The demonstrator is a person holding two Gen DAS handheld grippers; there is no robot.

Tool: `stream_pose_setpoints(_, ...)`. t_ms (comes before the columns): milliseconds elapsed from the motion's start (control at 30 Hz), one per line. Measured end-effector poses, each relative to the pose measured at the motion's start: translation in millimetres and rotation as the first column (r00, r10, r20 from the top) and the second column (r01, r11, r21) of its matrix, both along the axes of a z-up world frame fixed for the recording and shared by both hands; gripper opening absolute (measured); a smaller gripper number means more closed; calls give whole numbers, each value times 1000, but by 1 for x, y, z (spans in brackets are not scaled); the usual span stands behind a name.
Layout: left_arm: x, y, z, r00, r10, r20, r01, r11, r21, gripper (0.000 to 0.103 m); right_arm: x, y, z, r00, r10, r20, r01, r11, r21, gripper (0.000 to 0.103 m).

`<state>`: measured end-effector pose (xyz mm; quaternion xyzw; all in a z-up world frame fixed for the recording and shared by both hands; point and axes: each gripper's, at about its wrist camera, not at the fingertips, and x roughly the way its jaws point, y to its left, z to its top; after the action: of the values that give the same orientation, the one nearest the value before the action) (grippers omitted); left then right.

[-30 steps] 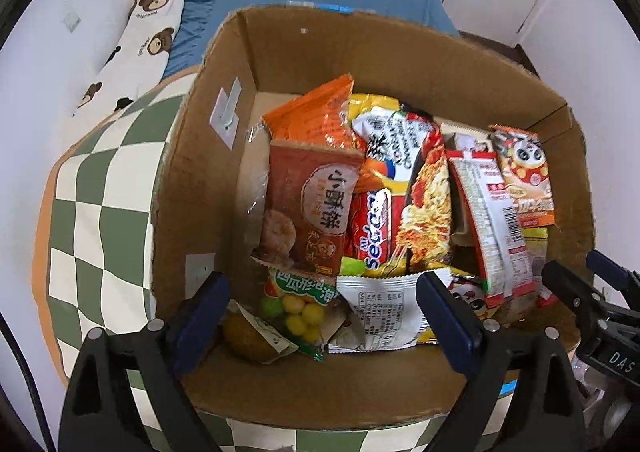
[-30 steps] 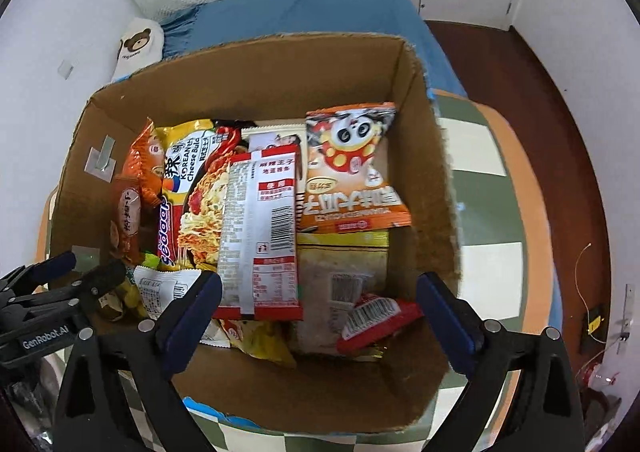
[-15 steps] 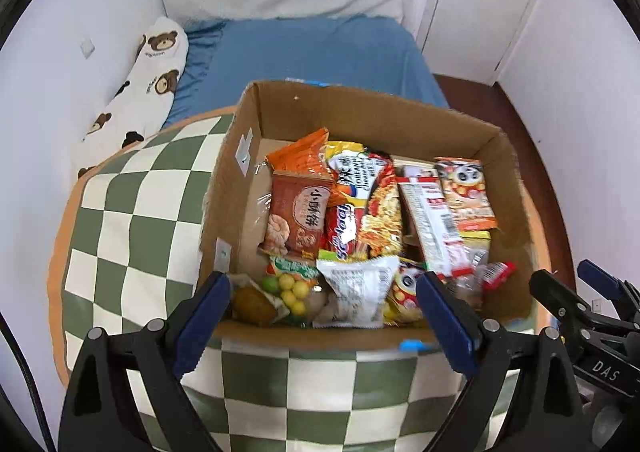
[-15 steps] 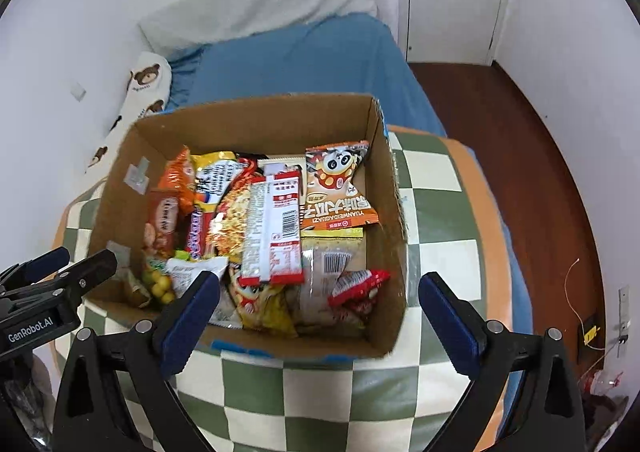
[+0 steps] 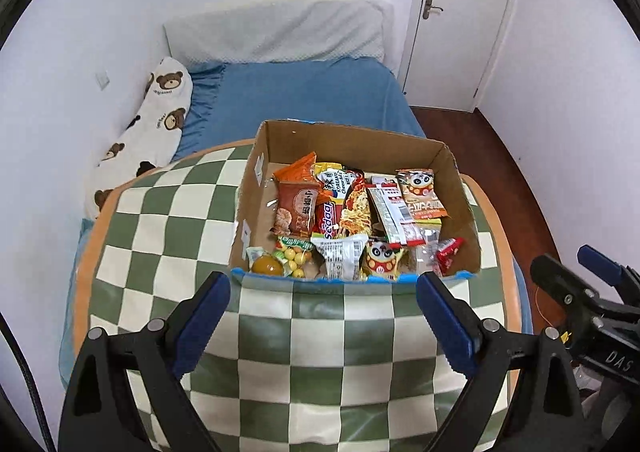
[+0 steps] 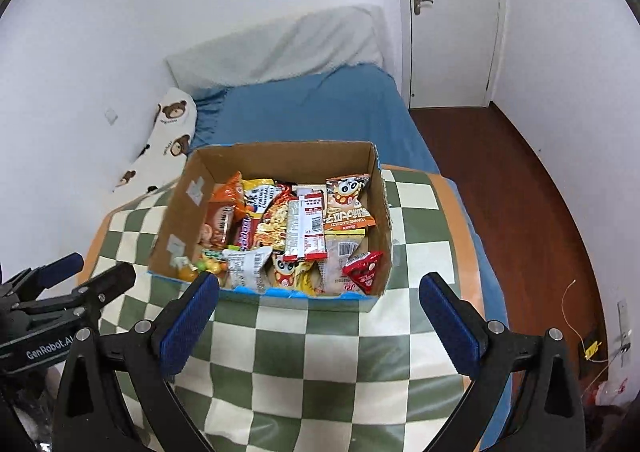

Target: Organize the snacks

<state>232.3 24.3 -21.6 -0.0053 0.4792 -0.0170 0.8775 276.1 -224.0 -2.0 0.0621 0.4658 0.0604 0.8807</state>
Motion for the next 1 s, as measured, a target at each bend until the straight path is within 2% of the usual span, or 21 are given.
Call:
stream_pose_setpoints(267, -43, -3, 29, 999, -9, 52, 6, 999, 47, 95, -49, 0, 41, 997, -12, 70, 13, 1000, -13, 102)
stream_pose_setpoints(533, -67, -4, 41, 997, 4, 78, -9, 998, 59, 95, -82, 7, 62, 994, 3, 109, 2, 999, -46, 103)
stream_pose_setpoints(767, -67, -1, 39, 997, 16, 78, -20, 998, 57, 95, -87, 6, 63, 993, -1, 115, 8, 998, -57, 103)
stream_pose_setpoints(933, -58, 3, 34, 994, 34, 100, -39, 998, 42, 95, -73, 5, 50, 993, -21, 117, 31, 996, -85, 103)
stream_pose_setpoints(1000, -52, 2, 30, 993, 35, 110, -42, 997, 63, 95, -67, 3, 42, 992, -34, 118, 45, 995, -87, 103)
